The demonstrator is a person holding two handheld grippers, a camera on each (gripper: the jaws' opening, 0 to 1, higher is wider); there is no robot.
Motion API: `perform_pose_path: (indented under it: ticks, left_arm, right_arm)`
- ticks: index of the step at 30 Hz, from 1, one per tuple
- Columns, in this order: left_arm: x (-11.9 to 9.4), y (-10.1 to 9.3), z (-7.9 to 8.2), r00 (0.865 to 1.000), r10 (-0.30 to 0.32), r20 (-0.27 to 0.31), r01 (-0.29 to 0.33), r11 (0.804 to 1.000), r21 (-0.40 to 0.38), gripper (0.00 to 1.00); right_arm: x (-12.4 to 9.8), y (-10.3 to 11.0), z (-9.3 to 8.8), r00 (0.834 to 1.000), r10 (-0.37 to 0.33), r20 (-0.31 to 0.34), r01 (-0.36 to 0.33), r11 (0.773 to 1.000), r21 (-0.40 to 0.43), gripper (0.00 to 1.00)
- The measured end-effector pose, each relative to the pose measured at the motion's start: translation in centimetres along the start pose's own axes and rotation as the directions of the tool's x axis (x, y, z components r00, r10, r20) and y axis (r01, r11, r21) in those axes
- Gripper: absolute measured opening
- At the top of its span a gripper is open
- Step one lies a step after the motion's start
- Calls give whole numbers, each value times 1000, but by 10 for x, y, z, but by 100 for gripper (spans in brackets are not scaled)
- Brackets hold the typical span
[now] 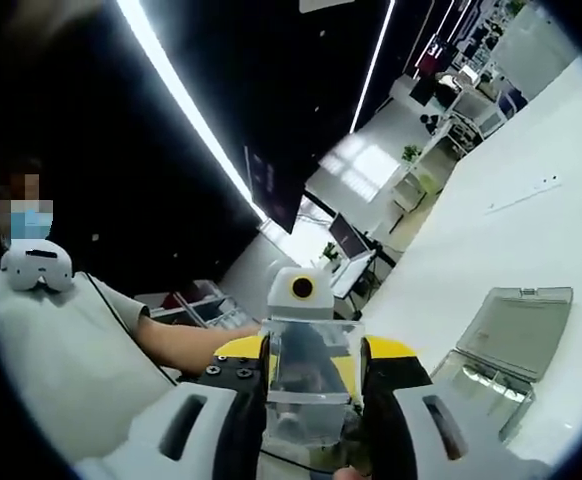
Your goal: Insert the divider into the dual guide fixture by aligning both edges with the guide slots and pushing it downward to the bottom, including one-sided entry, uneven engagement, binding, and posture correction.
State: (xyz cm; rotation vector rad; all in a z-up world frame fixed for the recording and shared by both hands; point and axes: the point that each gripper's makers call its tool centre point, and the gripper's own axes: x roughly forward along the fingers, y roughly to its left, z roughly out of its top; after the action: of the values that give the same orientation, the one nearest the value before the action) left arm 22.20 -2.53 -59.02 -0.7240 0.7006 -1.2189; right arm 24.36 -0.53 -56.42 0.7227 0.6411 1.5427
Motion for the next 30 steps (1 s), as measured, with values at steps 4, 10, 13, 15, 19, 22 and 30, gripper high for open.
perform_pose_path:
  ticks: [4, 10, 13, 15, 19, 22, 30]
  left_arm:
    - [-1, 1, 1, 1000, -1, 8, 1, 1000, -5, 25]
    - [-2, 3, 1, 1000, 7, 18, -7, 1000, -5, 27]
    - [-4, 6, 2, 999, 19, 31, -19, 1000, 8, 28]
    - [-6, 7, 3, 999, 29, 39, -30, 999, 20, 28]
    - [-9, 11, 1, 997, 65, 39, -67, 996, 59, 37]
    - [-11, 14, -2, 995, 97, 33, -100, 992, 80, 39]
    - [-8, 22, -10, 973, 229, 1, -227, 962, 149, 40]
  right_arm:
    - [-1, -1, 1, 1000, -10, 7, 10, 1000, -5, 31]
    - [1, -4, 1, 999, -37, 1, 37, 999, -10, 31]
    - [1, -6, 2, 998, -56, 0, 56, 998, -14, 31]
    - [2, -8, 1, 998, -70, -5, 70, 997, -14, 30]
    - [3, -14, -3, 995, -94, -21, 93, 996, -10, 30]
    - [6, -16, -5, 994, -107, -28, 107, 994, -14, 30]
    - [10, -31, -14, 981, -183, -63, 182, 983, -16, 31]
